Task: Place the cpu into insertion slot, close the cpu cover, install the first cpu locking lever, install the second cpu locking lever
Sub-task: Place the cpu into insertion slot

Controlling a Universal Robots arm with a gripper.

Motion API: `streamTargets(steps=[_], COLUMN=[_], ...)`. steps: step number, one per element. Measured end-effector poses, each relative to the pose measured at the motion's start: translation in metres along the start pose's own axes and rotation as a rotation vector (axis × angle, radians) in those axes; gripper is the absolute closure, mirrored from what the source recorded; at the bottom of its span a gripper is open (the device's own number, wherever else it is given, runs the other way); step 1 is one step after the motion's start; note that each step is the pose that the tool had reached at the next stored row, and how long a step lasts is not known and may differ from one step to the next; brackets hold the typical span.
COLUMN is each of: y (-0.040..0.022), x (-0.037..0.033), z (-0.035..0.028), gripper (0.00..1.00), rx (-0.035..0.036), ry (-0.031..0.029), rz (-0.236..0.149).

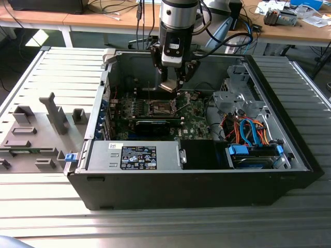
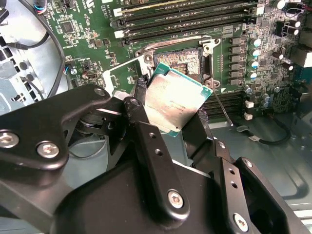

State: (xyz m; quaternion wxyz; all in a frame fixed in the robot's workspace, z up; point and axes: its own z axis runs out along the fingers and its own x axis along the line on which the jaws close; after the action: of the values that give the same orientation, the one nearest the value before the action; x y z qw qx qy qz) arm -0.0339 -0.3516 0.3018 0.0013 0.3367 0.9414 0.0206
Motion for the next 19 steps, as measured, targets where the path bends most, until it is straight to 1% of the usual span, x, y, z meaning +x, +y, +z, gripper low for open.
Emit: streamTargets(steps=[19], y=[0.0], x=[0.0], z=[0.0001], gripper=[0.46], rx=[-0.0004], ry=[-0.0013], rz=[0.033])
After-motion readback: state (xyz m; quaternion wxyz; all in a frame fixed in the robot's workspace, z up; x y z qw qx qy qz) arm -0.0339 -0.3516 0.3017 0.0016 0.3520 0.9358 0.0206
